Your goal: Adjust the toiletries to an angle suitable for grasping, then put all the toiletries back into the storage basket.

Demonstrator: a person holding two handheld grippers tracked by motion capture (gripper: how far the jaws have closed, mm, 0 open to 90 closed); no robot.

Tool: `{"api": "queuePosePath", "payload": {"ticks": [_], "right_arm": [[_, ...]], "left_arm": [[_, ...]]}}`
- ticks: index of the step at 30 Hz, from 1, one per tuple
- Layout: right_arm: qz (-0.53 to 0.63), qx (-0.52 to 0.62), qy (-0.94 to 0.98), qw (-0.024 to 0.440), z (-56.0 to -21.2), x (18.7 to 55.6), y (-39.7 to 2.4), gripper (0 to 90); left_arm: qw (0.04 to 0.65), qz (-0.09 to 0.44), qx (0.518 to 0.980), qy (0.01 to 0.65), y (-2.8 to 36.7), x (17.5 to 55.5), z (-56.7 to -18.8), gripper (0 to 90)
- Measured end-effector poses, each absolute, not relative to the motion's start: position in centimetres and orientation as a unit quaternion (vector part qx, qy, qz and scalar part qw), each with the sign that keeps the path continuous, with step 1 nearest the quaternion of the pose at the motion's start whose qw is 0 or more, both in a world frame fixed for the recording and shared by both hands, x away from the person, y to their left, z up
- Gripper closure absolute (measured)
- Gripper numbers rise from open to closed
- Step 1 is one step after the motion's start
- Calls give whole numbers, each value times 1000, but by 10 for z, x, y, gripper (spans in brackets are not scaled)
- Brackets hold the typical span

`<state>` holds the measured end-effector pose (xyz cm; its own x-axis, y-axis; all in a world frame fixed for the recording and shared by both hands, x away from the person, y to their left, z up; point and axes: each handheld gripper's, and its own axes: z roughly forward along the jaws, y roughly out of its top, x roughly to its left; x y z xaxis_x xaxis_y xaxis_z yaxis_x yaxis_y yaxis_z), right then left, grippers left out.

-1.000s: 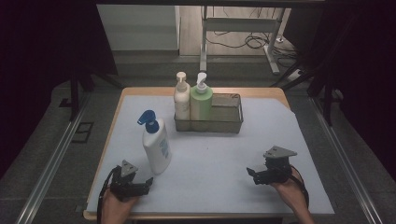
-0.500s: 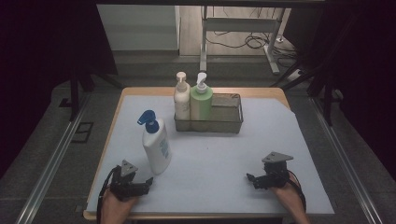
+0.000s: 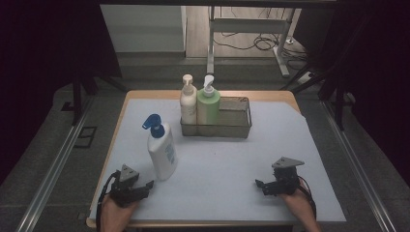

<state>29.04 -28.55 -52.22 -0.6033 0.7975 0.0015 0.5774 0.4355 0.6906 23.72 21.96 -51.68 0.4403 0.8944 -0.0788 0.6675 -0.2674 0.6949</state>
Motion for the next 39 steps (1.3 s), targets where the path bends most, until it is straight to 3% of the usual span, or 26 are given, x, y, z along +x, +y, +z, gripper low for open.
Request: {"api": "queuePosePath", "payload": {"ticks": [9, 24, 39], "right_arm": [[334, 413, 831, 166, -522, 290, -286, 0], [334, 413, 831, 166, -522, 290, -286, 0], [334, 413, 831, 166, -522, 290, -286, 0]], "left_arm": [[341, 177, 774, 504, 220, 249, -512, 538], [342, 145, 778, 506, 218, 283, -516, 824], [364, 129, 787, 481, 207, 298, -517, 895]]}}
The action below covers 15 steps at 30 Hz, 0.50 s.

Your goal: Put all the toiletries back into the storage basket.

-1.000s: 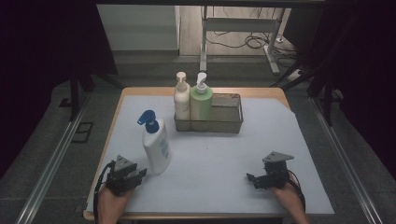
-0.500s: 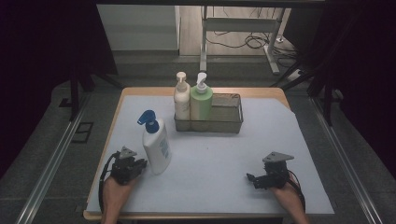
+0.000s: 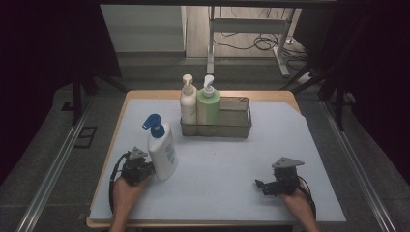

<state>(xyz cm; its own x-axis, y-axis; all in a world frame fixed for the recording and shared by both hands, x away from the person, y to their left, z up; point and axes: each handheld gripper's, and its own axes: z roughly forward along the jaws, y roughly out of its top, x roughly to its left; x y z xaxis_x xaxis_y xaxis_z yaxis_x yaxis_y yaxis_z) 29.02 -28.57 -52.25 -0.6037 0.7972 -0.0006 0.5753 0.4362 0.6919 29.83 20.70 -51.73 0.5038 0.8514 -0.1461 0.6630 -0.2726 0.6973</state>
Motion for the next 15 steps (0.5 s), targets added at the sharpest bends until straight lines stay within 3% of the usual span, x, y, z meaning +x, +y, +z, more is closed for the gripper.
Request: {"api": "queuePosePath", "payload": {"ticks": [15], "right_arm": [[334, 414, 831, 165, -522, 290, -286, 0]], "left_arm": [[362, 127, 795, 469, 193, 297, -517, 896]]}}
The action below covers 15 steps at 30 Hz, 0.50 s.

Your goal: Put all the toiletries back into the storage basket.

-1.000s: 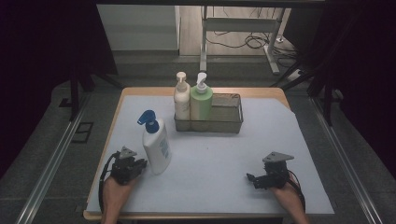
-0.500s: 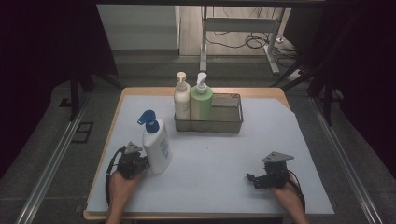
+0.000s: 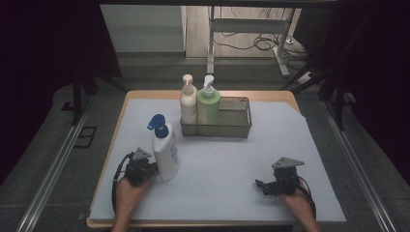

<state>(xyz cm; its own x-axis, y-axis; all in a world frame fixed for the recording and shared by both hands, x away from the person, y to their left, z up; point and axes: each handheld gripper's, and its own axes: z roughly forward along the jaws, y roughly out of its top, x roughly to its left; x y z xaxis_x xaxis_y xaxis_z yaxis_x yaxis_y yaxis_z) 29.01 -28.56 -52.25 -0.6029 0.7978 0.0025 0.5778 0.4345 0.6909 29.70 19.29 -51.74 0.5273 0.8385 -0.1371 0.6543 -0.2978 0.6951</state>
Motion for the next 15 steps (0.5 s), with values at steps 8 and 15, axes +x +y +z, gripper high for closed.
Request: {"api": "queuePosePath", "payload": {"ticks": [8, 15], "right_arm": [[334, 413, 831, 166, -523, 290, -286, 0], [334, 413, 831, 166, -523, 290, -286, 0]], "left_arm": [[360, 126, 806, 452, 177, 295, -517, 896], [356, 136, 815, 436, 165, 293, -516, 895]]}}
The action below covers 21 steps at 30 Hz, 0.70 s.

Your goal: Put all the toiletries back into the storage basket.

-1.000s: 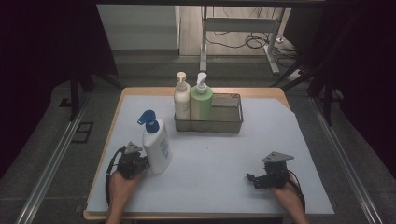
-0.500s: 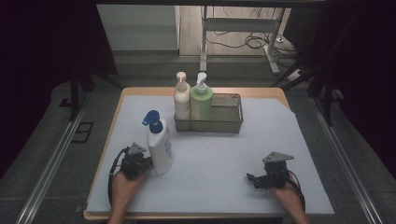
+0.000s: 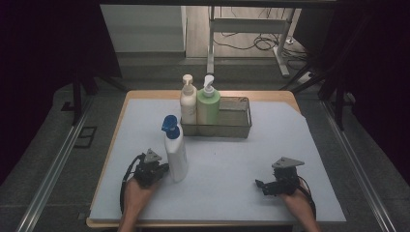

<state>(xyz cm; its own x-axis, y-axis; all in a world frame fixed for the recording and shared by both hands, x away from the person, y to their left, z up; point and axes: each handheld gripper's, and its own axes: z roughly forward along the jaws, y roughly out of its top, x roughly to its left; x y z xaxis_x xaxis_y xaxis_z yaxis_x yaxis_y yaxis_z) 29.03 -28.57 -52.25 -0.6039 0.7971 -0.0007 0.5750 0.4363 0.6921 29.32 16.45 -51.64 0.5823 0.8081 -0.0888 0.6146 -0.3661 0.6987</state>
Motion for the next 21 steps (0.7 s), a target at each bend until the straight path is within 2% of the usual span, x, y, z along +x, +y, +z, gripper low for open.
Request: {"api": "queuePosePath", "payload": {"ticks": [21], "right_arm": [[334, 413, 831, 166, -523, 290, -286, 0]], "left_arm": [[352, 127, 836, 401, 136, 287, -516, 895]]}}
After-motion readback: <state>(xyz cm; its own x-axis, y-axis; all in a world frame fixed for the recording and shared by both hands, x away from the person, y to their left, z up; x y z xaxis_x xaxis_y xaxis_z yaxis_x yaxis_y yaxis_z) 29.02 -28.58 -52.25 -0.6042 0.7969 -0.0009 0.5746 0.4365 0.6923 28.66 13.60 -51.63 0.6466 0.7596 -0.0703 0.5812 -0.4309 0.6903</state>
